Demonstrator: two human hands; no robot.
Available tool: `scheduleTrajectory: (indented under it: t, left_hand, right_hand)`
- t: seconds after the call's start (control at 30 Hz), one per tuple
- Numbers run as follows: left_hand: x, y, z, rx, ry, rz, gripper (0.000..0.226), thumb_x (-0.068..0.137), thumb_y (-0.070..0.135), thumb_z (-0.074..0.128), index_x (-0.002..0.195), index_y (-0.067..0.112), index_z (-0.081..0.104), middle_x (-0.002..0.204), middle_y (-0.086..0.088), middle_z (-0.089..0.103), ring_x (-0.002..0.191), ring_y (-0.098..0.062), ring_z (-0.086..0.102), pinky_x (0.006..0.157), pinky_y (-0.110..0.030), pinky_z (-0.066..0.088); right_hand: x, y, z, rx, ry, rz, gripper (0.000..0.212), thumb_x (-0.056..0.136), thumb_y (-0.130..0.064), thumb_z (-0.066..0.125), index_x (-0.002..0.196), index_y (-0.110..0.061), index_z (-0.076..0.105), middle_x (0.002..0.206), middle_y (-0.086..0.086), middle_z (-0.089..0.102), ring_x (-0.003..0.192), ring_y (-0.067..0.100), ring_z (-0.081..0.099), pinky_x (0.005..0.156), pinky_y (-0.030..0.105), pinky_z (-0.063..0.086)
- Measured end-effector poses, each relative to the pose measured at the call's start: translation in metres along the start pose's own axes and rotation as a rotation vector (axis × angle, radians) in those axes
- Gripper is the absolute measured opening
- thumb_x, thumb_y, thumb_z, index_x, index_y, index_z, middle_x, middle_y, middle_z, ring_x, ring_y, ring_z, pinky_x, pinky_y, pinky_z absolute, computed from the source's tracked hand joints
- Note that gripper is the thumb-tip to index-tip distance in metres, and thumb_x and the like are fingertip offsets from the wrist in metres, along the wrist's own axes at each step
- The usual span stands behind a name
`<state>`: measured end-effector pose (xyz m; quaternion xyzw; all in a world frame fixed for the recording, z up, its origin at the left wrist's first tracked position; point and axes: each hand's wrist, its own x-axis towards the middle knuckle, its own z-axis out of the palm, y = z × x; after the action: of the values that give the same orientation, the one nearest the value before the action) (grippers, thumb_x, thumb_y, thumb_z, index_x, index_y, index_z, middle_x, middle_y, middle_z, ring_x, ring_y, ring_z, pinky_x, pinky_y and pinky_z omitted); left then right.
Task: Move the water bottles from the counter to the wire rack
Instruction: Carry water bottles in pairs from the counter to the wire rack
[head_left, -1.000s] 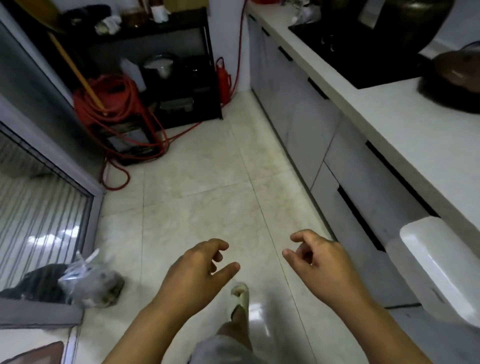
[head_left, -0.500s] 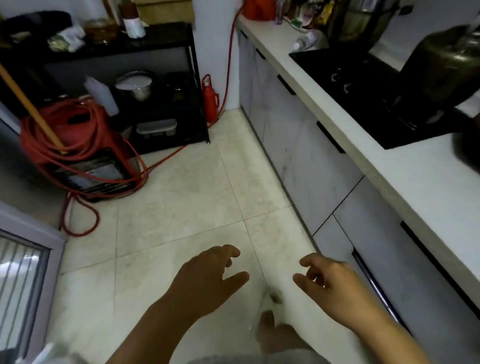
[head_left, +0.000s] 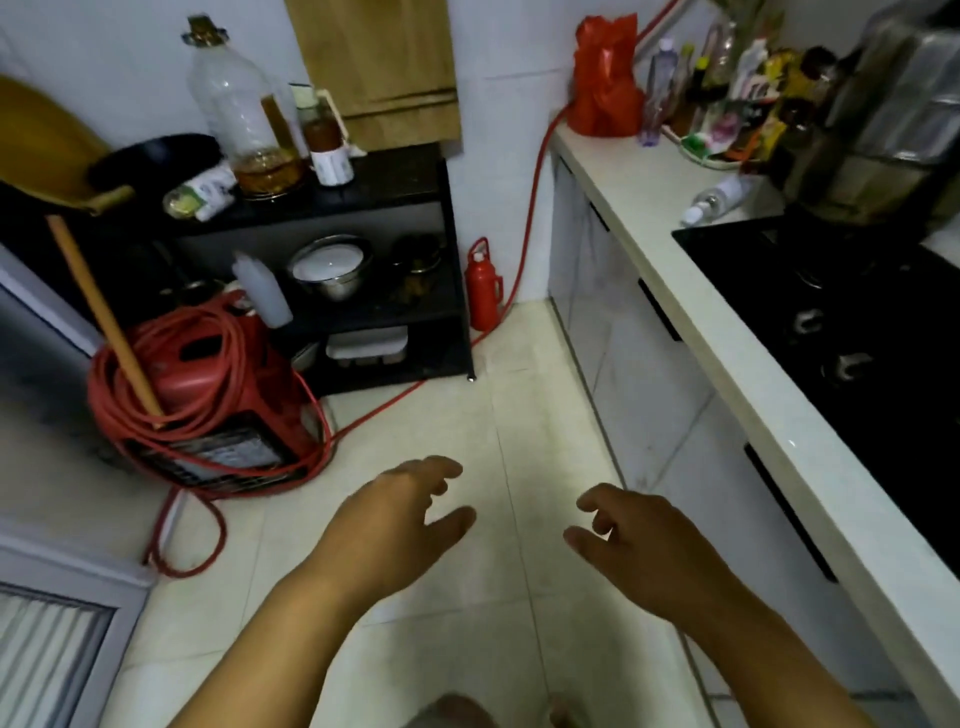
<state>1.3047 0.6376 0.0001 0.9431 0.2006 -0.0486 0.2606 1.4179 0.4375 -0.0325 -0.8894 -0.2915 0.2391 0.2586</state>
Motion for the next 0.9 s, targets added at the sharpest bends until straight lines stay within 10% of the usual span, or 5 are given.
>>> scheduleTrajectory:
  t: [0.37, 0.9]
  left_hand:
    - [0.182, -0.101, -0.03, -0.084, -0.14, -0.309, 0.051, 0.083, 0.049, 0.057, 0.13, 0.033, 0.044, 0.121, 0.008, 0.057, 0.101, -0.008, 0.057, 0.086, -0.021, 0.047]
    - [0.586, -0.065, -0.113, 0.04, -0.248, 0.073, 0.055, 0.085, 0.047, 0.056, 0.135, 0.032, 0.039, 0.137, 0.006, 0.051, 0.12, -0.011, 0.052, 0.102, -0.028, 0.043]
  right_hand:
    - [0.246, -0.023, -0.032, -0.113, -0.251, -0.025, 0.044, 0.086, -0.052, 0.049, 0.122, -0.028, 0.048, 0.116, -0.004, 0.058, 0.096, 0.007, 0.054, 0.081, 0.019, 0.042]
    - [0.506, 0.01, -0.154, 0.034, 0.031, 0.402, 0.044, 0.084, -0.046, 0.055, 0.123, -0.025, 0.052, 0.098, -0.007, 0.057, 0.087, 0.009, 0.055, 0.078, 0.021, 0.045]
